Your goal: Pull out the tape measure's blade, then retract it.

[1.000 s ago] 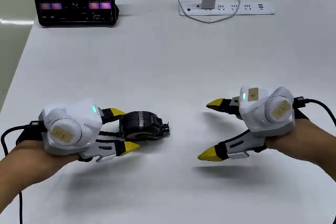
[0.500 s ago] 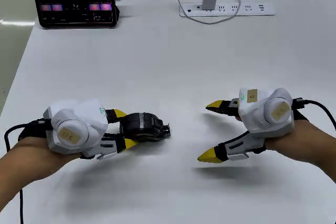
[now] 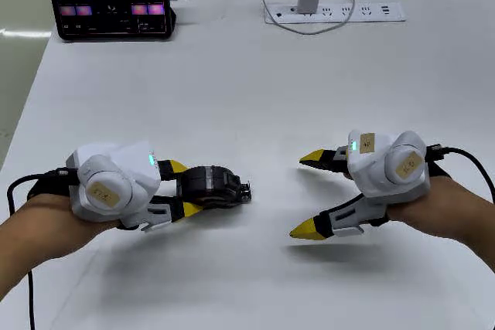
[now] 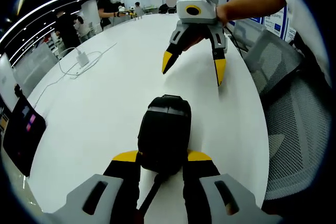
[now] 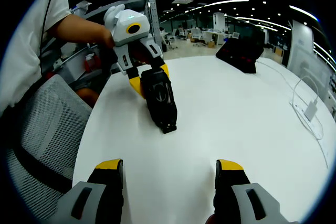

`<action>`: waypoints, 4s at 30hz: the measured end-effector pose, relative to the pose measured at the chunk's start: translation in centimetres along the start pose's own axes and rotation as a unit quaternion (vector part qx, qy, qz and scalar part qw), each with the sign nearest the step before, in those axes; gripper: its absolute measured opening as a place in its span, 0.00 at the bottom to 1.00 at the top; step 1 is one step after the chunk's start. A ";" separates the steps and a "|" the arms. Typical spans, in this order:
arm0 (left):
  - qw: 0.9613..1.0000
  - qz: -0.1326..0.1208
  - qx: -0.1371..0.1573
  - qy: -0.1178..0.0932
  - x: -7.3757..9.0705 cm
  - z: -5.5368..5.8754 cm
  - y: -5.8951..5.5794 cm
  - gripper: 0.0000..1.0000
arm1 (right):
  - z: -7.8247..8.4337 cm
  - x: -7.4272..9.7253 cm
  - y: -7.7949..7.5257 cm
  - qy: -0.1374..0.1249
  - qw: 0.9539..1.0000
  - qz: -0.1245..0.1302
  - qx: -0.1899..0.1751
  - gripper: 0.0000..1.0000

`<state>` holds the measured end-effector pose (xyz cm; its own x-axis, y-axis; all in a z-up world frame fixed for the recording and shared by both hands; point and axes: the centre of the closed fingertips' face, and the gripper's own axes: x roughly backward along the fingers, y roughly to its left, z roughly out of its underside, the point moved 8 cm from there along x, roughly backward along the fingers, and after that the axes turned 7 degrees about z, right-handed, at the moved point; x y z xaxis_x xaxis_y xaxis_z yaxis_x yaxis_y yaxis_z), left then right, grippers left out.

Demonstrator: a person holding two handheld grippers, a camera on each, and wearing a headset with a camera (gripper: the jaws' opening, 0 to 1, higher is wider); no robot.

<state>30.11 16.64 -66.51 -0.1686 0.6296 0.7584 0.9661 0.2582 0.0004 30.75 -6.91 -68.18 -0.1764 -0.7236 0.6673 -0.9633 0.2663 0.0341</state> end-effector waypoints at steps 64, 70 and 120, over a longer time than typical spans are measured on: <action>0.999 0.026 -0.036 0.019 -0.1 -0.2 0.6 0.25 | -2.8 -5.7 0.0 -0.032 0.995 -0.052 0.081 0.27; 0.999 0.027 -0.034 0.020 -0.2 -0.2 0.5 0.25 | -2.9 -6.2 0.0 -0.038 0.994 -0.050 0.085 0.24; 0.999 0.033 -0.032 0.028 0.0 -0.2 0.5 0.24 | -2.5 -5.9 0.4 -0.038 0.993 -0.051 0.097 0.09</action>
<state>30.65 16.61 -66.40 -0.0948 0.6011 0.7935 0.9855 0.1692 -0.0104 31.87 -0.91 -70.27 -0.0834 -0.7883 0.6096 -0.9965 0.0672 -0.0494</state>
